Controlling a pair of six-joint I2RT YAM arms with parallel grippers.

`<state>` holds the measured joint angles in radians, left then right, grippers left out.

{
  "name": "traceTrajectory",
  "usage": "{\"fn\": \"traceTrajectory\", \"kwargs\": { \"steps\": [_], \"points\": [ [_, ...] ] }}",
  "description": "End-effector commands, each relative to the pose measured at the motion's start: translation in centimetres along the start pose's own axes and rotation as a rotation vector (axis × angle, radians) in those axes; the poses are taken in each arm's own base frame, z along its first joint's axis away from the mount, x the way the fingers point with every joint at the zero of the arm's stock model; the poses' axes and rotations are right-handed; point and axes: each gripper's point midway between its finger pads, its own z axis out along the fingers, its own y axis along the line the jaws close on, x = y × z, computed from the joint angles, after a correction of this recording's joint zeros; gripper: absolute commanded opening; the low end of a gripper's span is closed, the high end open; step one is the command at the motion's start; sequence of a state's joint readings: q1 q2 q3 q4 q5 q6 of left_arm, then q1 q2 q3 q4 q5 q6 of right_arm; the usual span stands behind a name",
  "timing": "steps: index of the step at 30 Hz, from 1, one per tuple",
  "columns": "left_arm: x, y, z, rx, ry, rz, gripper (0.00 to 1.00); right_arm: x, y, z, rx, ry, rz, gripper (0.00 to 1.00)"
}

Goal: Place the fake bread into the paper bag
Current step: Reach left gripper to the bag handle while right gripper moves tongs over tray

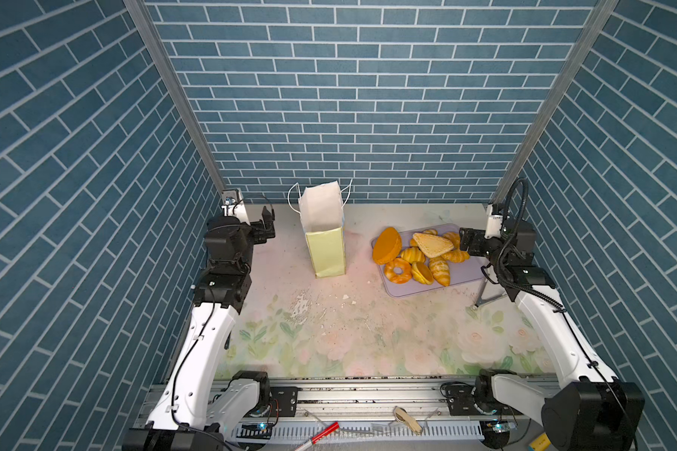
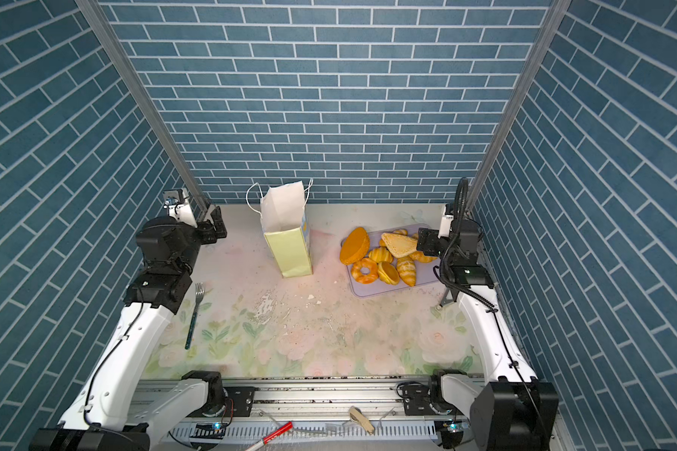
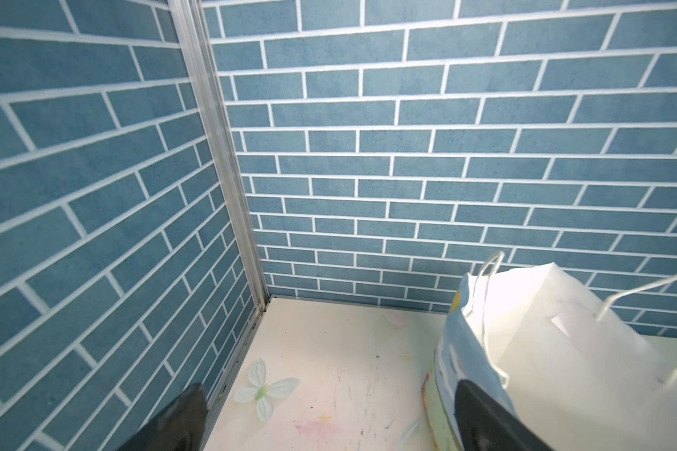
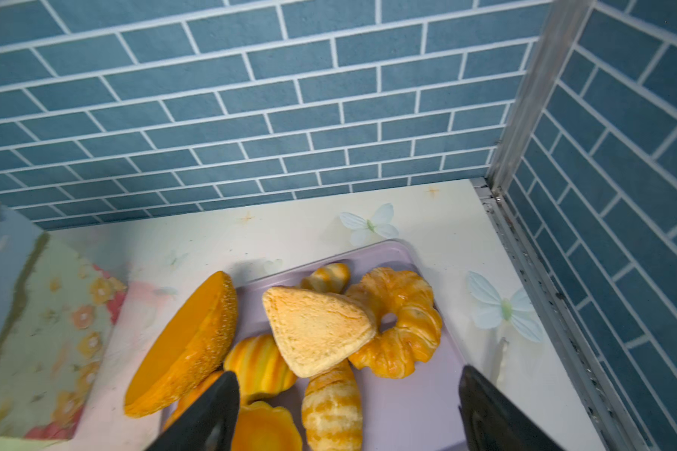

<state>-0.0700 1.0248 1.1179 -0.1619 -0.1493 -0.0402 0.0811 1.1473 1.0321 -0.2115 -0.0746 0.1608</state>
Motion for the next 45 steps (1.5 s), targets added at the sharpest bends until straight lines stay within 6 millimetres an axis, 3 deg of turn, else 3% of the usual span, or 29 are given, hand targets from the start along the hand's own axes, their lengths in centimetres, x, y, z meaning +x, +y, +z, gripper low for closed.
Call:
{"fn": "traceTrajectory", "kwargs": {
  "steps": [1,6,12,21,36,40,45],
  "points": [
    [2.1,-1.6,-0.1,0.090,0.168,-0.055,1.00,0.6,2.9,-0.6,-0.093,0.125,0.012,0.87],
    [-0.4,-3.7,0.1,0.196,0.195,-0.109,0.99,-1.9,7.3,-1.0,-0.187,0.173,-0.066,0.87],
    [-2.2,-5.3,0.5,0.264,0.232,-0.133,0.94,-2.1,11.4,-1.1,-0.270,0.229,-0.130,0.87],
    [-0.7,-9.9,1.2,0.335,0.329,-0.068,0.90,-1.3,15.0,0.3,-0.355,0.255,-0.187,0.86],
    [4.8,-10.0,6.2,0.195,0.480,-0.095,0.78,1.7,16.5,1.4,-0.410,0.320,-0.217,0.82],
    [4.9,-10.0,7.5,0.169,0.469,-0.102,0.65,1.8,16.7,1.8,-0.416,0.312,-0.214,0.80],
    [5.2,-10.7,8.6,0.192,0.479,-0.120,0.40,1.5,16.4,1.8,-0.399,0.292,-0.212,0.80]
  ]
}}
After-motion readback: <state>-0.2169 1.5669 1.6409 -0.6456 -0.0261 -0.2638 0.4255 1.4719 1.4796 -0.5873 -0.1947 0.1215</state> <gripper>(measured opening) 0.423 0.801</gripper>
